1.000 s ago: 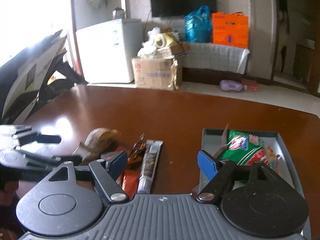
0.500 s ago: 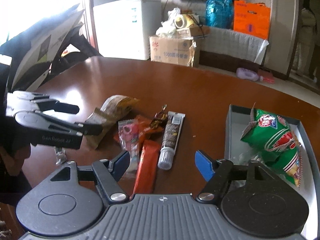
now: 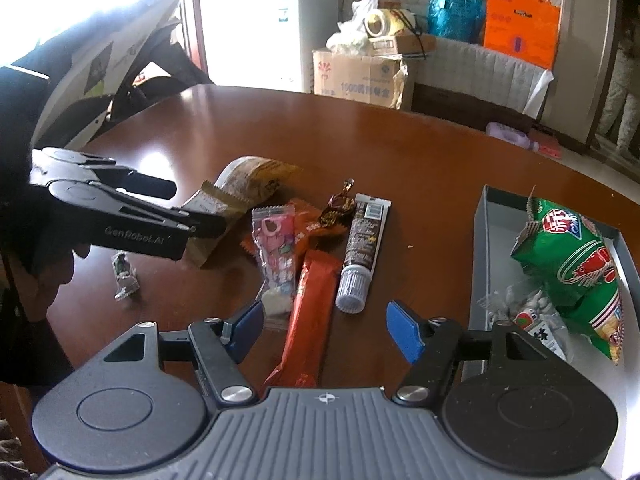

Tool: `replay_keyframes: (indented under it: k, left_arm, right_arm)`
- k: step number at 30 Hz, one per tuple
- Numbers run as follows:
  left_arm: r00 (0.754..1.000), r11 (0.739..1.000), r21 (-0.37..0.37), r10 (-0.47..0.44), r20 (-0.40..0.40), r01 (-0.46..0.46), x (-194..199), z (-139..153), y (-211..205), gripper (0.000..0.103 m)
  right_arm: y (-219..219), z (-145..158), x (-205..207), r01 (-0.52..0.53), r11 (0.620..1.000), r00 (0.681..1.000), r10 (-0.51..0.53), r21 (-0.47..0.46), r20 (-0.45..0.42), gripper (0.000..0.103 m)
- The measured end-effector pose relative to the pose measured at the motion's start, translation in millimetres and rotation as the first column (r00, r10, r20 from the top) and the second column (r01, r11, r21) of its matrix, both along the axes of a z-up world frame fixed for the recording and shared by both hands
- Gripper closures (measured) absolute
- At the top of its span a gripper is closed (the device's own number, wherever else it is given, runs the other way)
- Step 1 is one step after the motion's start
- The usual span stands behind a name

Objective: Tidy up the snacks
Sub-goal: 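Grasp gold-wrapped pastry with left gripper while right gripper grasps red stick snack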

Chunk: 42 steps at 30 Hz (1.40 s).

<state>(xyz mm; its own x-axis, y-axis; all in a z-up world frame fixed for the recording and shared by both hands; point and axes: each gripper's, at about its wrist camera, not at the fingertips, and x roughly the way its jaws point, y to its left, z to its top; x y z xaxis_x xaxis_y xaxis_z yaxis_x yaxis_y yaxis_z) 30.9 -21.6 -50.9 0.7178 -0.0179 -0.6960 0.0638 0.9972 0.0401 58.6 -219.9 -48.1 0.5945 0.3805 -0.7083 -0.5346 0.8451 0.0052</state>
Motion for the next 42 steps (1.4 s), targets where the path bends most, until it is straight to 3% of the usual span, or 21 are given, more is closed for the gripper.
replay_keyframes:
  k: [29, 36, 42]
  left_arm:
    - [1.0, 1.0, 0.007, -0.011, -0.022, 0.011, 15, -27, -10, 0.029]
    - [0.999, 1.0, -0.004, -0.031, -0.024, 0.031, 14, -25, -11, 0.046]
    - [0.999, 0.999, -0.001, -0.034, -0.035, 0.034, 14, -23, -13, 0.051]
  right_arm:
    - [16, -21, 7, -0.012, 0.998, 0.998, 0.009, -0.055, -0.066, 0.048]
    - [16, -21, 6, -0.016, 0.998, 0.998, 0.012, -0.063, -0.056, 0.053]
    - [16, -21, 7, -0.014, 0.998, 0.998, 0.01, -0.062, -0.054, 0.056]
